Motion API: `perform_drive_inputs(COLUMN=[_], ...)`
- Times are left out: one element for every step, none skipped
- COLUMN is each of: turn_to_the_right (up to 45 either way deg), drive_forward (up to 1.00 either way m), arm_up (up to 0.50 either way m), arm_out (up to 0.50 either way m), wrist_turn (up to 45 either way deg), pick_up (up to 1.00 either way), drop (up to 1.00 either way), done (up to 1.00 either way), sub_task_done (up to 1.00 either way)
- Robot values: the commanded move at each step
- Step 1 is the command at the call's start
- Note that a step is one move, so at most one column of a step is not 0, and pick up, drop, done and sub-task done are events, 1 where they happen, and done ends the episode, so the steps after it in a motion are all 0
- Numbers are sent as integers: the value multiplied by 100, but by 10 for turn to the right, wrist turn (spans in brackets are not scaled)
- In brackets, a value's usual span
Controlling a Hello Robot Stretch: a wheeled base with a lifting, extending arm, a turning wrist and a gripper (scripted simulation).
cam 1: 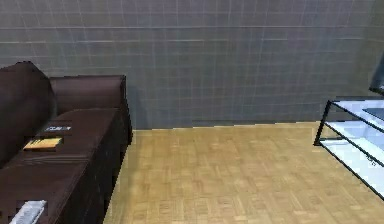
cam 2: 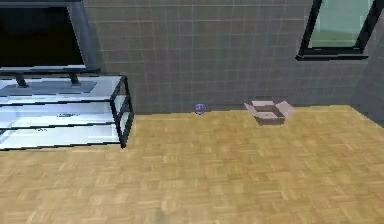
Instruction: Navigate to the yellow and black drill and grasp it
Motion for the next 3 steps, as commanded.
perform_drive_inputs(turn_to_the_right=[-450, -450, -450], drive_forward=[0, 0, 0], arm_up=[0, 0, 0], arm_out=[0, 0, 0], wrist_turn=[0, 0, 0], pick_up=[0, 0, 0], drop=[0, 0, 0], done=[0, 0, 0], sub_task_done=[0, 0, 0])
